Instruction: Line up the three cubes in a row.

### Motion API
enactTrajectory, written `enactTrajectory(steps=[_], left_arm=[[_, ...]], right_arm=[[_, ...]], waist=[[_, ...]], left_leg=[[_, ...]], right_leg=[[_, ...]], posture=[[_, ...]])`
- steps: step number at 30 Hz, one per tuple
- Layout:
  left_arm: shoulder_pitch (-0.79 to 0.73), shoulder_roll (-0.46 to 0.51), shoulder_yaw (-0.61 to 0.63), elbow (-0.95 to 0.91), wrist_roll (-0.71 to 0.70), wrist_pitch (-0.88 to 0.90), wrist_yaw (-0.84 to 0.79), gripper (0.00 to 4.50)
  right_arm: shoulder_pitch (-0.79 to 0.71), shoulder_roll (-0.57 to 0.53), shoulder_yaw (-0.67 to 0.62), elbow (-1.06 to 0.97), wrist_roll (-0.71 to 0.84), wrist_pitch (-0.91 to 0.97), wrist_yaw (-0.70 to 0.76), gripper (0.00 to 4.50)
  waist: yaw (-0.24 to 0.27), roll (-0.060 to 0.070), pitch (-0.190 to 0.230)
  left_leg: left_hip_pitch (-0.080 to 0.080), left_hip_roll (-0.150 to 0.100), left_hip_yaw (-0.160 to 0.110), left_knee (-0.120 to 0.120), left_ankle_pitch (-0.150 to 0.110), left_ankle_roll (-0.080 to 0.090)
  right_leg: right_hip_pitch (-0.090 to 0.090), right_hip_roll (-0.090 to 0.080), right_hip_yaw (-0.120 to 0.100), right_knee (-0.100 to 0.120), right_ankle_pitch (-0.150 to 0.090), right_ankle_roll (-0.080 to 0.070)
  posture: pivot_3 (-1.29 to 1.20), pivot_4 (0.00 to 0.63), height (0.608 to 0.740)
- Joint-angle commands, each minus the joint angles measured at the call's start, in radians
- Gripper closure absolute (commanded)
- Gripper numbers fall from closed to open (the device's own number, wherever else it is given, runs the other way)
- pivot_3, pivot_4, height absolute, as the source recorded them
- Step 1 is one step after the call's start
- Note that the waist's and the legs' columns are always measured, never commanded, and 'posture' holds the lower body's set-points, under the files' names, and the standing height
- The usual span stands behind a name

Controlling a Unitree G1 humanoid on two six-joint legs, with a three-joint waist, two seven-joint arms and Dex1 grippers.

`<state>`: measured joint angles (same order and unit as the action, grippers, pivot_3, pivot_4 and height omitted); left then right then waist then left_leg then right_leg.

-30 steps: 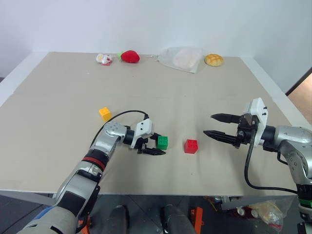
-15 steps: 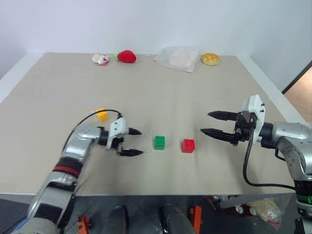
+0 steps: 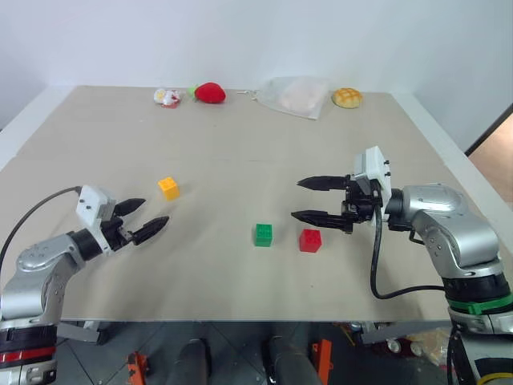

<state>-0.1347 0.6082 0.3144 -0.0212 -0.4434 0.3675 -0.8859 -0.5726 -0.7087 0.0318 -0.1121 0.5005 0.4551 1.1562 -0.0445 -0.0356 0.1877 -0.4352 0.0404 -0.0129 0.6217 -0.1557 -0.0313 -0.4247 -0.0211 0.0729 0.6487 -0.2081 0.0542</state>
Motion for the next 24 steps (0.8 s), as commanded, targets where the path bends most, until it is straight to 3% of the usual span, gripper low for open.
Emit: enactTrajectory(steps=[1, 12, 24], left_arm=[[0.025, 0.009, 0.005, 0.002, 0.03, -0.063, 0.021, 0.08], [-0.256, 0.009, -0.068, 0.426, 0.126, -0.226, 0.016, 0.08], [-0.526, -0.019, -0.151, 0.828, 0.196, -0.361, -0.066, 0.08]], right_arm=[[-0.054, 0.041, 0.041, 0.021, -0.02, -0.034, 0.022, 0.85], [-0.085, 0.15, 0.077, 0.082, -0.104, -0.099, -0.056, 0.85], [-0.038, 0.134, 0.053, 0.011, -0.087, -0.068, -0.081, 0.85]], waist=[[0.0, 0.0, 0.0], [0.002, -0.001, -0.001], [0.002, -0.001, -0.001]], left_leg=[[0.0, 0.0, 0.0, 0.0, 0.0, 0.0], [-0.002, 0.006, 0.006, 0.0, 0.0, 0.0], [-0.002, 0.006, 0.006, -0.001, 0.0, 0.0]], right_leg=[[0.0, 0.0, 0.0, 0.0, 0.0, 0.0], [-0.002, 0.002, -0.002, 0.0, 0.002, -0.003], [-0.002, 0.003, -0.002, 0.0, 0.001, -0.002]], posture=[[0.0, 0.15, 0.739], [0.0, 0.15, 0.739], [0.0, 0.15, 0.739]])
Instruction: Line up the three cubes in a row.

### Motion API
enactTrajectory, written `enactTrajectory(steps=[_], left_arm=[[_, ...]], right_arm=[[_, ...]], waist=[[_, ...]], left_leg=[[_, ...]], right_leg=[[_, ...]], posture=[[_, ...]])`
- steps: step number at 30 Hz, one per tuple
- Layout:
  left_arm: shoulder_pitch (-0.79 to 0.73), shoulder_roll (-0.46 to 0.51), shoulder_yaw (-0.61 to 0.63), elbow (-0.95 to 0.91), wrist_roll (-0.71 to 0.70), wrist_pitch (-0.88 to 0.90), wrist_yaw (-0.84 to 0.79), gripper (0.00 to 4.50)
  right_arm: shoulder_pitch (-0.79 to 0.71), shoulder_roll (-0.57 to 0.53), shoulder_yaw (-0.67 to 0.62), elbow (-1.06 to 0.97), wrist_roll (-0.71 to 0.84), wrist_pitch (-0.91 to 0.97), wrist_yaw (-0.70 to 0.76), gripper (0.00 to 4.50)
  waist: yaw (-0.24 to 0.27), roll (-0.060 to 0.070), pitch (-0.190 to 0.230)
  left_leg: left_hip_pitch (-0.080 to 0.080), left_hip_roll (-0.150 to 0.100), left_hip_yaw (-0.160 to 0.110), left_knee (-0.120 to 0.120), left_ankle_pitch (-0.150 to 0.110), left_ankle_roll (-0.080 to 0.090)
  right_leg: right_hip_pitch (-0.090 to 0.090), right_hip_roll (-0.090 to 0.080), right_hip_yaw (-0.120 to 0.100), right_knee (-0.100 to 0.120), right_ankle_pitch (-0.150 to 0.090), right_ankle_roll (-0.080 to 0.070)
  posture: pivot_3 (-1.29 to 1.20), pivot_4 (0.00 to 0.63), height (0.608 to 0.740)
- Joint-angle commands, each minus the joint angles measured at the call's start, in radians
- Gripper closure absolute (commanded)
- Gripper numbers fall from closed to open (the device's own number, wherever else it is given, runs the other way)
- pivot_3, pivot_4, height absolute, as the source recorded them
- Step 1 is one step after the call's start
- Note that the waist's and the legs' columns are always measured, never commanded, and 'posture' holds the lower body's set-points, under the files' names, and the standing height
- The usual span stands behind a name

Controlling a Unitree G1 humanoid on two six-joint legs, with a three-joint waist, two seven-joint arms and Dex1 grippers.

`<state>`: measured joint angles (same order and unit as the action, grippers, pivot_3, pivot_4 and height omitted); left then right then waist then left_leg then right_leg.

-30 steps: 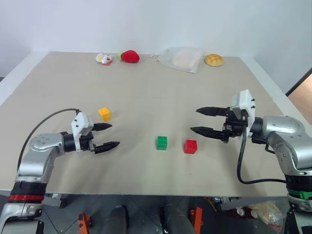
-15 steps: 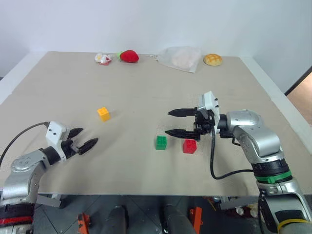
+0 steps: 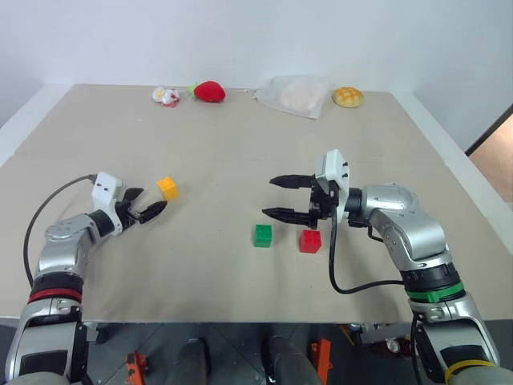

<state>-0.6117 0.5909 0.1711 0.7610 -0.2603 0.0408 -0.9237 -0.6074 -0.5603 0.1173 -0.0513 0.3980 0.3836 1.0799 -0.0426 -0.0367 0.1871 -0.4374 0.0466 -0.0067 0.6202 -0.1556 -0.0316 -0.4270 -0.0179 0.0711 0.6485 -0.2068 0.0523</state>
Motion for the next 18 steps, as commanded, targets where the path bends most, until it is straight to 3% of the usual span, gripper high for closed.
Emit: enactTrajectory(steps=[1, 10, 11, 18], left_arm=[[-0.064, -0.004, -0.013, 0.066, 0.018, -0.042, -0.037, 0.08], [-0.219, -0.029, -0.029, 0.272, 0.079, -0.108, -0.03, 0.08], [-0.227, -0.032, -0.028, 0.284, 0.08, -0.113, -0.031, 0.61], [-0.207, -0.043, -0.046, 0.268, 0.091, -0.142, -0.097, 2.99]], right_arm=[[-0.002, -0.015, -0.034, -0.054, 0.017, 0.005, -0.006, 0.85], [0.008, -0.018, -0.038, -0.064, 0.019, 0.01, -0.021, 0.85], [0.009, -0.019, -0.039, -0.065, 0.019, 0.01, -0.022, 0.85], [0.013, -0.026, -0.043, -0.064, 0.02, 0.011, -0.025, 0.85]], waist=[[0.0, 0.0, 0.0], [0.0, 0.0, 0.0], [0.0, 0.0, 0.0], [0.0, 0.0, 0.0]], left_leg=[[0.0, 0.0, 0.0, 0.0, 0.0, 0.0], [0.0, 0.0, 0.0, 0.001, 0.0, 0.0], [0.0, 0.0, 0.0, 0.001, 0.0, 0.0], [-0.001, 0.0, -0.001, 0.0, 0.0, 0.0]], right_leg=[[0.0, 0.0, 0.0, 0.0, 0.0, 0.0], [0.0, 0.001, 0.0, 0.0, 0.001, 0.001], [0.001, 0.001, 0.0, 0.0, 0.001, 0.001], [0.0, 0.001, 0.001, 0.0, 0.001, 0.003]], posture=[[0.0, 0.15, 0.739], [0.0, 0.15, 0.739], [0.0, 0.15, 0.739], [0.0, 0.15, 0.739]])
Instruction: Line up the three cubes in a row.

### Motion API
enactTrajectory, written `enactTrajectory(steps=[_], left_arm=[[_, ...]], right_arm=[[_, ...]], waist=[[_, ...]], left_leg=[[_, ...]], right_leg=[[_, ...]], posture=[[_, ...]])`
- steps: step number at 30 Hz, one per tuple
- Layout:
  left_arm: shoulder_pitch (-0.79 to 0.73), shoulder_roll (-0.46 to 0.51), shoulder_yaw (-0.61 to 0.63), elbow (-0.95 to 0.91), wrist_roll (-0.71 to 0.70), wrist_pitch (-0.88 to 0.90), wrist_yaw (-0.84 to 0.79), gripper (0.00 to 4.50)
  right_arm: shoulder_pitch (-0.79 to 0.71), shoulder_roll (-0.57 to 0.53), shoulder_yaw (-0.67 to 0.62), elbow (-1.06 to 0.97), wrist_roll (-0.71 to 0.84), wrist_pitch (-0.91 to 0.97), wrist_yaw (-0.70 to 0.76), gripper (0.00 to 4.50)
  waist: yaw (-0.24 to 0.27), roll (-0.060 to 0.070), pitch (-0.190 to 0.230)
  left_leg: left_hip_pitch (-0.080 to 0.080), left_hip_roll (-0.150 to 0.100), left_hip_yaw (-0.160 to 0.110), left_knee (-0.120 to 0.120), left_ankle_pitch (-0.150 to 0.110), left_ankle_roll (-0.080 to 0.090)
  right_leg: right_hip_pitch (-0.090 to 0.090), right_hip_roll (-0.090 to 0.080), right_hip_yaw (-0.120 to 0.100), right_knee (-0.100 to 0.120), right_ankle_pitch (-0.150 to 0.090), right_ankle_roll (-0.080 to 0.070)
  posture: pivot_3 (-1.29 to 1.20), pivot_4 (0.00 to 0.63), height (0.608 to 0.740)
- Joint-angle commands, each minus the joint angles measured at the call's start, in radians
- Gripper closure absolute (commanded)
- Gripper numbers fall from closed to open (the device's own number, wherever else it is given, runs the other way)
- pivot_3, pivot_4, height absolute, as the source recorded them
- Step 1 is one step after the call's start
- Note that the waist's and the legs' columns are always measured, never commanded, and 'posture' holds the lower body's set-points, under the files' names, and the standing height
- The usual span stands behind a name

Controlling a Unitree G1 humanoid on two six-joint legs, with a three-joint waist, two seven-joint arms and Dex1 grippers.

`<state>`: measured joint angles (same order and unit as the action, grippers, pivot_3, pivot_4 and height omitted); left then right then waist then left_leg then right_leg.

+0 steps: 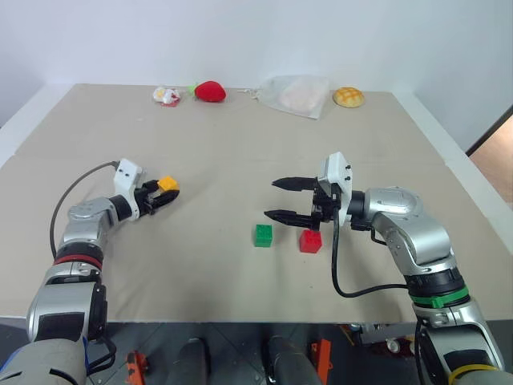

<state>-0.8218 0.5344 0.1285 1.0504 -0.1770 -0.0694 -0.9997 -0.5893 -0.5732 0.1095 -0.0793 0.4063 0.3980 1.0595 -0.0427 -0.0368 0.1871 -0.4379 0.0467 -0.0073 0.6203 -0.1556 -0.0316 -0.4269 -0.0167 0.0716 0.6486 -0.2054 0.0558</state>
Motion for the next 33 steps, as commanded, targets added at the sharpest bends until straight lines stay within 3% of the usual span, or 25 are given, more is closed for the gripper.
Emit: enactTrajectory(steps=[1, 7, 16, 26, 33], left_arm=[[0.007, 0.014, -0.009, -0.03, 0.012, -0.036, -0.03, 3.12], [0.065, 0.005, -0.063, -0.269, -0.031, -0.02, -0.238, 3.15], [0.205, 0.026, -0.179, -0.672, -0.128, 0.173, -0.476, 3.15], [0.145, -0.027, -0.253, -0.469, -0.041, 0.006, -0.493, 3.15], [0.071, -0.066, -0.253, -0.314, -0.016, -0.088, -0.504, 3.15]], right_arm=[[-0.005, -0.016, -0.036, -0.036, 0.012, -0.004, -0.004, 0.85], [-0.013, -0.041, -0.045, -0.02, 0.018, -0.003, 0.021, 0.85], [0.015, -0.127, -0.113, 0.016, 0.035, -0.003, 0.052, 0.85], [0.056, -0.145, -0.152, -0.032, 0.046, 0.019, 0.033, 0.85], [0.152, -0.225, -0.205, -0.078, 0.073, 0.045, 0.058, 0.85]], waist=[[0.0, 0.0, 0.0], [-0.001, 0.0, 0.0], [-0.002, 0.0, 0.0], [-0.001, 0.0, 0.0], [0.001, 0.0, 0.0]], left_leg=[[0.0, 0.0, 0.0, 0.0, 0.0, 0.0], [0.0, 0.0, 0.0, 0.0, 0.0, 0.0], [0.0, 0.0, 0.0, 0.0, 0.0, 0.0], [0.0, 0.001, 0.0, 0.003, 0.0, 0.0], [-0.001, 0.001, 0.0, 0.003, 0.0, 0.0]], right_leg=[[0.0, 0.0, 0.0, 0.0, 0.0, 0.0], [0.0, 0.0, 0.0, 0.0, 0.0, 0.0], [0.0, 0.0, 0.001, 0.0, -0.003, -0.004], [0.001, 0.002, 0.001, 0.001, -0.002, -0.004], [0.001, 0.001, 0.002, 0.0, -0.002, -0.004]], posture=[[0.0, 0.15, 0.739], [0.0, 0.15, 0.739], [0.0, 0.15, 0.739], [0.0, 0.15, 0.739], [0.0, 0.15, 0.739]])
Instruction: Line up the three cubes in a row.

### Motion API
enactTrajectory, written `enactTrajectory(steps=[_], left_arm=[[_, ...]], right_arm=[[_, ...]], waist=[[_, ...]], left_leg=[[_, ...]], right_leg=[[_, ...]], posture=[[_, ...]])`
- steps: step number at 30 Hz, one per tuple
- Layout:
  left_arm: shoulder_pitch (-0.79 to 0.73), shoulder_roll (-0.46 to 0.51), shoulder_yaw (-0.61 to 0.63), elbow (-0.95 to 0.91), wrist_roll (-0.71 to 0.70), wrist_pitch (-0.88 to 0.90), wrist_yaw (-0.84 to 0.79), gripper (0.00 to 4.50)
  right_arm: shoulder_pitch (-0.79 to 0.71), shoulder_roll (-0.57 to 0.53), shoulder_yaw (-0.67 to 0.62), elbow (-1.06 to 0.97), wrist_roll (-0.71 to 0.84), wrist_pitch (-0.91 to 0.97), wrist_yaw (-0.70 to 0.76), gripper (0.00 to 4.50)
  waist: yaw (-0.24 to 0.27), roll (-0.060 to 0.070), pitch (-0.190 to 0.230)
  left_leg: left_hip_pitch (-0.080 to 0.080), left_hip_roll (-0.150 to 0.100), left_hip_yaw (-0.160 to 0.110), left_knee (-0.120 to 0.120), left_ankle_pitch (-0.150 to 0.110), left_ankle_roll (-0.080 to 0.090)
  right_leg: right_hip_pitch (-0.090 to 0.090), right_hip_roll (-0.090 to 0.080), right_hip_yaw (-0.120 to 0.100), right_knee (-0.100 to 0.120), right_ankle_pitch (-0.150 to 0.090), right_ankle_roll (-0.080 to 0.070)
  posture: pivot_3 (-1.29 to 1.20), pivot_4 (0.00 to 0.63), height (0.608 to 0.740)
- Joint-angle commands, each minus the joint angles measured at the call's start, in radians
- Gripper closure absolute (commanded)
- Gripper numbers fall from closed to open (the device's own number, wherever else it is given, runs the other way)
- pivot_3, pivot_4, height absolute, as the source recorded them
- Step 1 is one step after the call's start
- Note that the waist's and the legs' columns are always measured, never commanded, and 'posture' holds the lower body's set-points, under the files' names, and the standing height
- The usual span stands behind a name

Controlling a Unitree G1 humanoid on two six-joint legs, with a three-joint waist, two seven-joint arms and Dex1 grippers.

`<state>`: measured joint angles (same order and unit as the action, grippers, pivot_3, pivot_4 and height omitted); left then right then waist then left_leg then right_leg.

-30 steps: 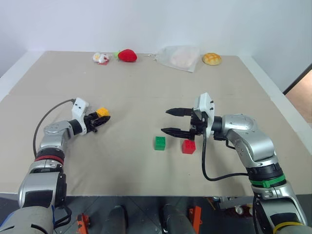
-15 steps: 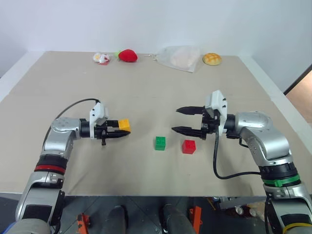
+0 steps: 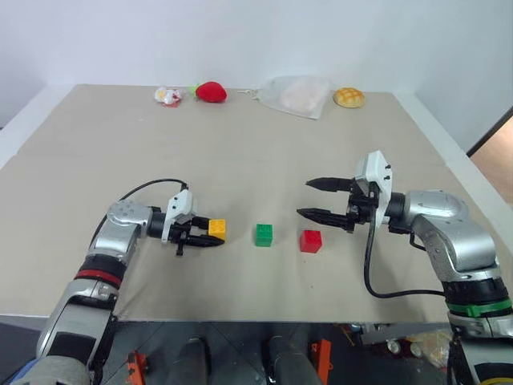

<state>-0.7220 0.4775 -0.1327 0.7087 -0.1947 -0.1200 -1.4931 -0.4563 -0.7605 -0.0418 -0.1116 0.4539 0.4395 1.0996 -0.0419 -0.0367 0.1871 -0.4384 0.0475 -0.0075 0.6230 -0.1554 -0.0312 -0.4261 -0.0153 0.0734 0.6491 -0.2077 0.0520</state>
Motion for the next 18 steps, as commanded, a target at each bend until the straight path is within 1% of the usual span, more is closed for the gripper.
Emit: enactTrajectory(steps=[1, 7, 18], left_arm=[[-0.034, -0.013, 0.008, 0.038, 0.002, -0.045, -0.013, 3.15], [-0.037, -0.035, 0.007, 0.033, -0.011, -0.032, -0.039, 3.15], [-0.012, -0.015, -0.001, 0.048, 0.01, -0.062, -0.056, 3.15]], right_arm=[[0.031, -0.048, -0.059, -0.049, 0.029, 0.004, 0.023, 0.85], [0.049, -0.072, -0.085, -0.034, 0.034, 0.008, 0.013, 0.85], [0.053, -0.069, -0.072, -0.037, 0.033, 0.014, 0.015, 0.85]], waist=[[0.0, 0.0, 0.0], [-0.004, 0.0, 0.0], [-0.003, 0.0, 0.0]], left_leg=[[0.0, 0.0, 0.0, 0.0, 0.0, 0.0], [0.001, 0.0, 0.0, 0.0, 0.0, 0.0], [0.001, 0.0, 0.0, 0.0, 0.0, 0.0]], right_leg=[[0.0, 0.0, 0.0, 0.0, 0.0, 0.0], [0.0, 0.0, 0.0, 0.0, 0.001, 0.0], [0.0, 0.001, 0.001, 0.0, 0.001, 0.0]], posture=[[0.0, 0.15, 0.739], [0.0, 0.15, 0.739], [0.0, 0.15, 0.739]])
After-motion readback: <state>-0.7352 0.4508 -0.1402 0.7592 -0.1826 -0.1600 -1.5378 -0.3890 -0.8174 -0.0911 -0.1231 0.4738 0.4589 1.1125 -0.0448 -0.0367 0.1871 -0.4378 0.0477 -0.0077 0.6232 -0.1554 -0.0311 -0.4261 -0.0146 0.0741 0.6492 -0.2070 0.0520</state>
